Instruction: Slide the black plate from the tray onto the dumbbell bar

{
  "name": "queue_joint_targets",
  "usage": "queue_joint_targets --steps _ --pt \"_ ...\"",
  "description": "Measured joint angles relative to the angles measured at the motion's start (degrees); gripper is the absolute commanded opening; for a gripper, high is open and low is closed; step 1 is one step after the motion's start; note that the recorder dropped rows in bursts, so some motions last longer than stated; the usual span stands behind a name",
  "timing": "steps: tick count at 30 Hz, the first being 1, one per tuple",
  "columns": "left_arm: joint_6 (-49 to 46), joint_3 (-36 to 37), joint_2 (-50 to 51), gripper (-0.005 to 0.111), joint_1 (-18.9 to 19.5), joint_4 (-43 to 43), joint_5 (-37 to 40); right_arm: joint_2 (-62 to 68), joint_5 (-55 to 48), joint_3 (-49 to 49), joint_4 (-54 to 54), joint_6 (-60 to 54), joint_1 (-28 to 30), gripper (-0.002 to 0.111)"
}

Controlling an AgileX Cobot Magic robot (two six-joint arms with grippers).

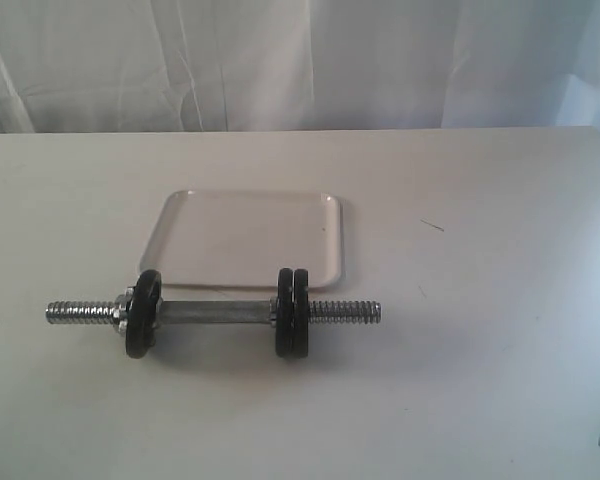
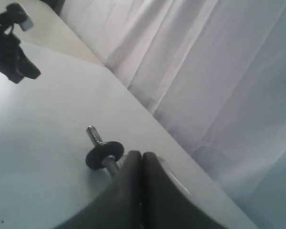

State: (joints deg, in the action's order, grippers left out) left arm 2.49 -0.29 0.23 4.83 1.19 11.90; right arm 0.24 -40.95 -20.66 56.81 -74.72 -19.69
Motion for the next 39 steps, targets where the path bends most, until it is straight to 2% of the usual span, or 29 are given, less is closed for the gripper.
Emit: queue_joint_targets --steps 6,9,12,17,18,21,26,31,39 --pt "0.0 0.0 0.0 0.0 0.0 0.0 0.0 0.0 10.06 3.13 0.17 0.66 -0.24 0.0" --pt "0.0 0.0 0.0 0.0 0.0 0.0 0.0 0.0 15.77 5.15 1.68 4.9 -0.24 0.0" --pt "0.0 0.0 0.0 0.0 0.0 0.0 0.0 0.0 22.47 7.86 -0.84 15.86 -0.24 0.0" --pt "0.0 0.0 0.0 0.0 0.0 0.0 0.0 0.0 31.79 13.61 -20.68 45.15 -0.24 0.0" --pt "0.0 0.0 0.0 0.0 0.0 0.0 0.0 0.0 33.68 16.38 -28.96 54.01 -0.24 0.0" --pt "0.0 0.0 0.0 0.0 0.0 0.0 0.0 0.0 33.28 20.17 -37.91 60.36 -0.24 0.0" --pt "0.0 0.0 0.0 0.0 0.0 0.03 0.0 0.0 23.33 20.28 -47.39 63.67 -0.24 0.0" --pt "0.0 0.0 0.0 0.0 0.0 0.03 0.0 0.0 21.79 20.37 -55.8 81.04 -0.24 0.0" --pt "0.0 0.0 0.0 0.0 0.0 0.03 0.0 0.0 21.79 20.37 -58.03 83.25 -0.24 0.0"
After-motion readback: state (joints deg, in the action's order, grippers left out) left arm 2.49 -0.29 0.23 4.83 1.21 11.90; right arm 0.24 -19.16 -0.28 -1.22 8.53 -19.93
